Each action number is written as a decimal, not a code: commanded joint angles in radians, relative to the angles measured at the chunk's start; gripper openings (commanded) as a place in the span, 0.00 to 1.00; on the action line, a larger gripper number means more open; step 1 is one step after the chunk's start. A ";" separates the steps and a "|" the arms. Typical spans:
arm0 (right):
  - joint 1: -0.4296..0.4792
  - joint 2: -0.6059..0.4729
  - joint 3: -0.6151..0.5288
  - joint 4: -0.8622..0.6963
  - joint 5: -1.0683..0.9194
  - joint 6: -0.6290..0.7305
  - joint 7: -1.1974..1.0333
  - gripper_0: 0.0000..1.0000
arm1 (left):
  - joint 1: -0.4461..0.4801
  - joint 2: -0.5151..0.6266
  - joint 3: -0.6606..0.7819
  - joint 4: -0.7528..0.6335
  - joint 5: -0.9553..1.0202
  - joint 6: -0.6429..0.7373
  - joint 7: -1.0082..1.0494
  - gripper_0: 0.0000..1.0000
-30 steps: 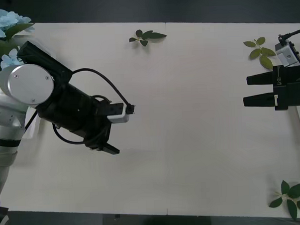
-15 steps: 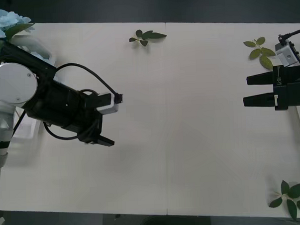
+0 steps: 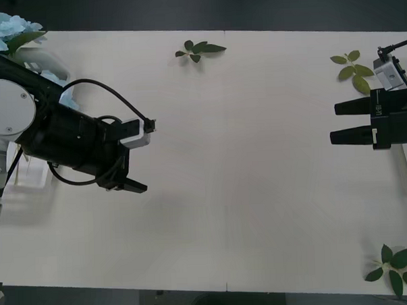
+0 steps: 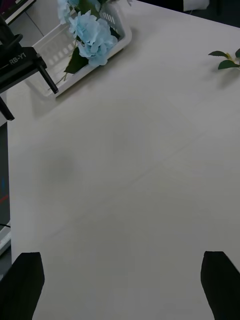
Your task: Put the red flowers into the right box and the blue flowers into the left box
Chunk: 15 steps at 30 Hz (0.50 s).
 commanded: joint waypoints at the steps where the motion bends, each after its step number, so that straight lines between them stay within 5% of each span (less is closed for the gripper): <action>1: -0.017 -0.002 -0.004 -0.007 -0.005 0.003 -0.012 0.91 | -0.001 0.029 0.046 -0.039 0.060 -0.013 -0.030 1.00; 15: -0.017 -0.002 -0.004 -0.007 -0.005 0.003 -0.012 0.91 | 0.022 0.029 0.090 -0.038 0.170 -0.066 -0.030 1.00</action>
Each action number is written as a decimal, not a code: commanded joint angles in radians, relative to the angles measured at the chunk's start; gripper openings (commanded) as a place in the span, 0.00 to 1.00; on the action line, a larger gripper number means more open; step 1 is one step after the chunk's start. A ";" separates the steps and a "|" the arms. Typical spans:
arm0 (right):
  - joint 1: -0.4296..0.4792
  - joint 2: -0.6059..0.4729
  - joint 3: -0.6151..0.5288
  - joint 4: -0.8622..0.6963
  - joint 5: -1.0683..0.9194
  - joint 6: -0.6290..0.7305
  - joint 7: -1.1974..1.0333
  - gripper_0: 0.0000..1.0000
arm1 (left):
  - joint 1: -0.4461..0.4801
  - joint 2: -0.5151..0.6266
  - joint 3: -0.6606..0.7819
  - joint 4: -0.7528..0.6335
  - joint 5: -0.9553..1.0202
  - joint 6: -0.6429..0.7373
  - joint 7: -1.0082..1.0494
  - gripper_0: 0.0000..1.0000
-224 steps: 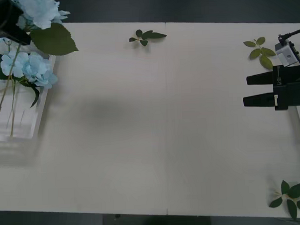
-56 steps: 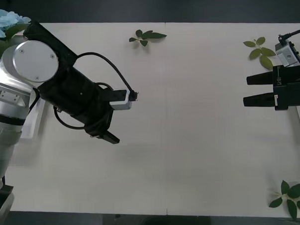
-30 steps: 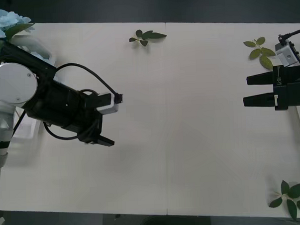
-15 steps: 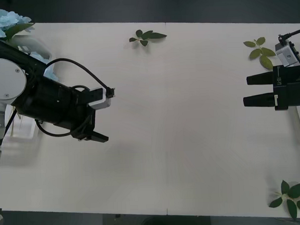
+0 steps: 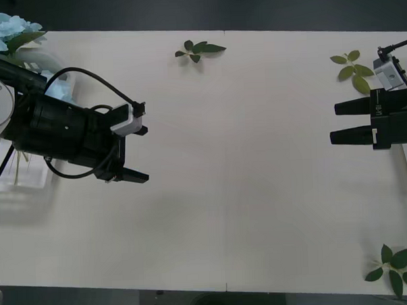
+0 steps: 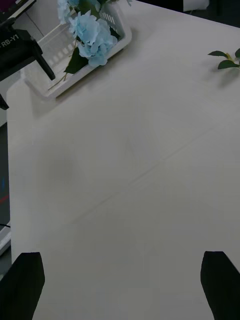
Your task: Put the red flowers into the right box and the blue flowers into the left box
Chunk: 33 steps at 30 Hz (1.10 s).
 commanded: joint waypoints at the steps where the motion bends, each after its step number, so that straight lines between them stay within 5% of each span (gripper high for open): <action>1: -0.017 -0.002 -0.004 -0.007 -0.005 0.003 -0.012 0.91 | 0.025 0.028 0.036 -0.038 0.077 -0.051 -0.030 1.00; 33: -0.017 -0.002 -0.004 -0.007 -0.005 0.003 -0.012 0.91 | 0.078 -0.021 0.038 -0.038 0.355 -0.117 -0.030 1.00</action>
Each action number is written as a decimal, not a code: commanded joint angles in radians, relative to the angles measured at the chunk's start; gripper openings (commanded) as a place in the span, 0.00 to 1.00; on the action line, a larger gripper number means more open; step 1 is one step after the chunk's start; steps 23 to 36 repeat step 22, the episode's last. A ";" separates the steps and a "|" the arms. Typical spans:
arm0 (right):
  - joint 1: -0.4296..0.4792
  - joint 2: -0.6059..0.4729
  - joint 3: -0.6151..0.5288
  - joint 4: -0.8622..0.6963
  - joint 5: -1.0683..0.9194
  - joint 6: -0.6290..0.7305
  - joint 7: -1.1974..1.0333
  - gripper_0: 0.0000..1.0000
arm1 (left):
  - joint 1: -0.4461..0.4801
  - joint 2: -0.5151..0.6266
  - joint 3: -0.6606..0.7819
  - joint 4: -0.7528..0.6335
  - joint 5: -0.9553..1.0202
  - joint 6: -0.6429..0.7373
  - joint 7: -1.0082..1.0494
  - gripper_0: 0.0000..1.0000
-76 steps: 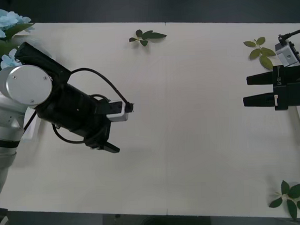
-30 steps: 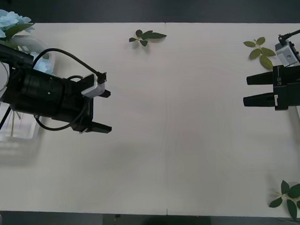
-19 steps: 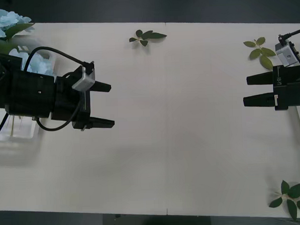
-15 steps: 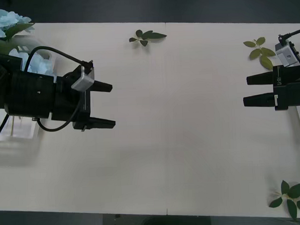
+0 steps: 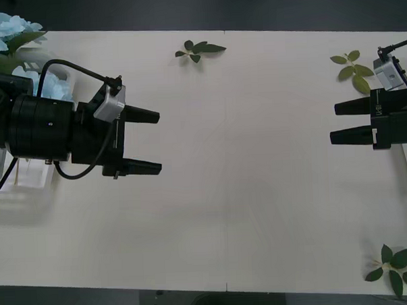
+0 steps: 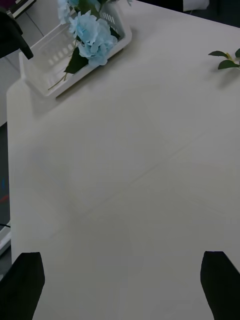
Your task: Put the red flowers into the right box and the blue flowers into the left box
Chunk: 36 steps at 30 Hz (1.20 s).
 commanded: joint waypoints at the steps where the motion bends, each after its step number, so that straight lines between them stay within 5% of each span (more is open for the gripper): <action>1: -0.017 -0.002 -0.004 -0.007 -0.005 0.003 -0.012 0.91 | 0.022 -0.010 -0.008 -0.035 0.015 -0.010 -0.030 1.00; 36: -0.017 -0.002 -0.004 -0.007 -0.005 0.003 -0.012 0.91 | 0.027 -0.010 -0.009 -0.024 0.018 -0.010 -0.030 1.00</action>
